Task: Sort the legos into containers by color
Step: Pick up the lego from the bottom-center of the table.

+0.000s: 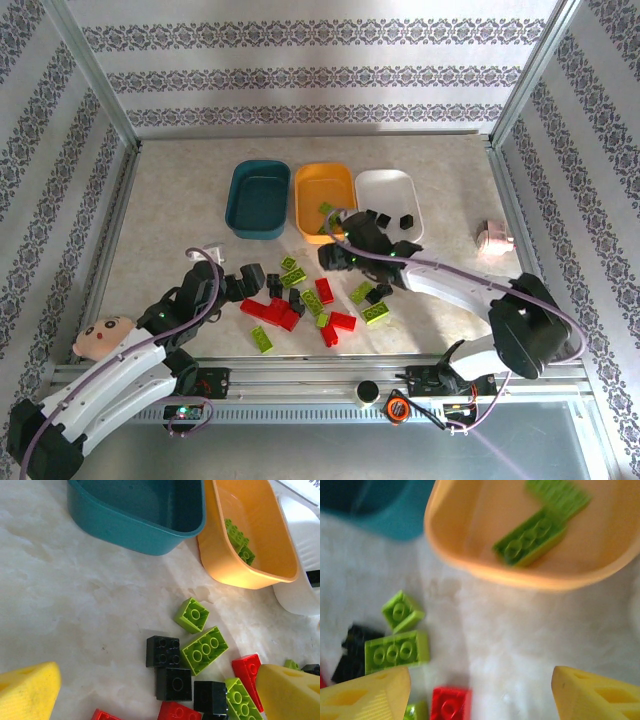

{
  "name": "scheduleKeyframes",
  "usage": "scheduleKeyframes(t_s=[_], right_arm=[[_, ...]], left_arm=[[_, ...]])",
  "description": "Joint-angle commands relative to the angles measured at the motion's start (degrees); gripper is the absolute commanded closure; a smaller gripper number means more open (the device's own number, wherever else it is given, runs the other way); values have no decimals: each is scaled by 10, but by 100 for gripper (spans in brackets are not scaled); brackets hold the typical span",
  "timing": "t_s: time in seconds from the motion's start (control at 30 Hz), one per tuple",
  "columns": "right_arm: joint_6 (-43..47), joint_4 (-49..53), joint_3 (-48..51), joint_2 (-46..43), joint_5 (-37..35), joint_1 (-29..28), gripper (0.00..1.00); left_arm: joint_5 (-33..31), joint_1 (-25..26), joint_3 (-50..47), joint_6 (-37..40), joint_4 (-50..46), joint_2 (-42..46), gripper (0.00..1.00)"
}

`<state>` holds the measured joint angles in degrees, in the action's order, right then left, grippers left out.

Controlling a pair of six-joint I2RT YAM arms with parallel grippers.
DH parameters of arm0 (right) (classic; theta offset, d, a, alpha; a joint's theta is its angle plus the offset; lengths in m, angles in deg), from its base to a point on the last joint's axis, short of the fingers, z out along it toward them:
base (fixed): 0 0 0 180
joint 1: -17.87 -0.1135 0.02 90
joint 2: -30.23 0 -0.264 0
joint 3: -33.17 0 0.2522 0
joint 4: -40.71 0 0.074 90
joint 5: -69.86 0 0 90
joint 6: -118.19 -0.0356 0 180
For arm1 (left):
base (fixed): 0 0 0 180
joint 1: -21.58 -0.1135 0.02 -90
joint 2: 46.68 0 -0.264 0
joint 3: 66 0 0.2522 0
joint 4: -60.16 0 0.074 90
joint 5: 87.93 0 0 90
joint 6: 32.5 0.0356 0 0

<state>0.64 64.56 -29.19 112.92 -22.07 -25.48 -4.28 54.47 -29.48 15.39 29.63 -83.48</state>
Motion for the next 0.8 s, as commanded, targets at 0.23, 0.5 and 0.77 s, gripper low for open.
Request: scheduleKeyframes(t_s=[0.23,0.5,0.77], right_arm=[[-56,-37,1,101,-9,-72,39],[-61,-6,-17,141,-39,-82,47],[-69,23,-3,123,-87,-74,53]], left_arm=[[-21,-1,-21,-9,-2,37,0],[-20,-2,-24,-11,-5,37,0],[-22,-1,-26,-12,-4,39,0]])
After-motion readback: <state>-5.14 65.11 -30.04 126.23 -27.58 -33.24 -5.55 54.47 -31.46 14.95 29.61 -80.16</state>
